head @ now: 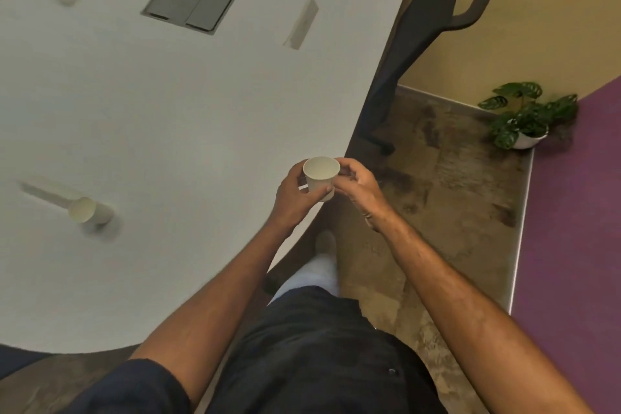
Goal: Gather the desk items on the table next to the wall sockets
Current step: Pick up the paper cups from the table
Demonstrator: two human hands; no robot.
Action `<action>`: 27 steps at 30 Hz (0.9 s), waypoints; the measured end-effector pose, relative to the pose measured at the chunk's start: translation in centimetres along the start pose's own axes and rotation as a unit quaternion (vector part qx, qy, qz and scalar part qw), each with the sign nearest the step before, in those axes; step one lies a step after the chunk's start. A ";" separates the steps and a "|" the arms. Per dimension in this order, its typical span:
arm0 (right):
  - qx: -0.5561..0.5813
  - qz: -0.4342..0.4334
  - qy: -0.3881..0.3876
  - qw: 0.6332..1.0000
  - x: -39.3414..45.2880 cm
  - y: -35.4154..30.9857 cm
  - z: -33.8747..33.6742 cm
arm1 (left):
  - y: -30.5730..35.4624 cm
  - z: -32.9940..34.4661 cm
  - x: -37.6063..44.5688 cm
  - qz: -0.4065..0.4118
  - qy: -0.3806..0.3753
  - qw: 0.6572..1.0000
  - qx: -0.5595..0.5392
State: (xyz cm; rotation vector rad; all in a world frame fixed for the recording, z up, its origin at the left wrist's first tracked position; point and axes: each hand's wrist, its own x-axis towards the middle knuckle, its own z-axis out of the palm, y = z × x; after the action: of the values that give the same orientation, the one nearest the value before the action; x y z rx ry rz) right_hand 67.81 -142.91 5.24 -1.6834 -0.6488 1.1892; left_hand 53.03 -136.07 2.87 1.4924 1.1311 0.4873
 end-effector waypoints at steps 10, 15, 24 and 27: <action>-0.057 -0.007 -0.054 0.997 11.0 -5.3 -8.2 | 5.5 6.8 10.7 -0.010 0.060 0.998 -0.007; -0.137 -0.042 -0.082 0.986 17.2 -10.1 -11.5 | 9.7 8.5 16.6 0.010 0.094 0.995 -0.006; -0.309 -0.120 -0.217 0.918 31.0 -18.8 -11.6 | 14.0 6.8 26.7 0.006 0.185 0.982 -0.035; -0.355 -0.119 -0.262 0.890 35.7 -21.6 -11.3 | 15.4 6.5 30.4 -0.001 0.200 0.979 -0.041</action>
State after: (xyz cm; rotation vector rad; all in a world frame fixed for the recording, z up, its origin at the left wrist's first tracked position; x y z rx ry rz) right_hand 94.05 -109.00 10.79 -1.7675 -1.7472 1.3182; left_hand 77.78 -112.05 6.71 1.3548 1.4042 0.8507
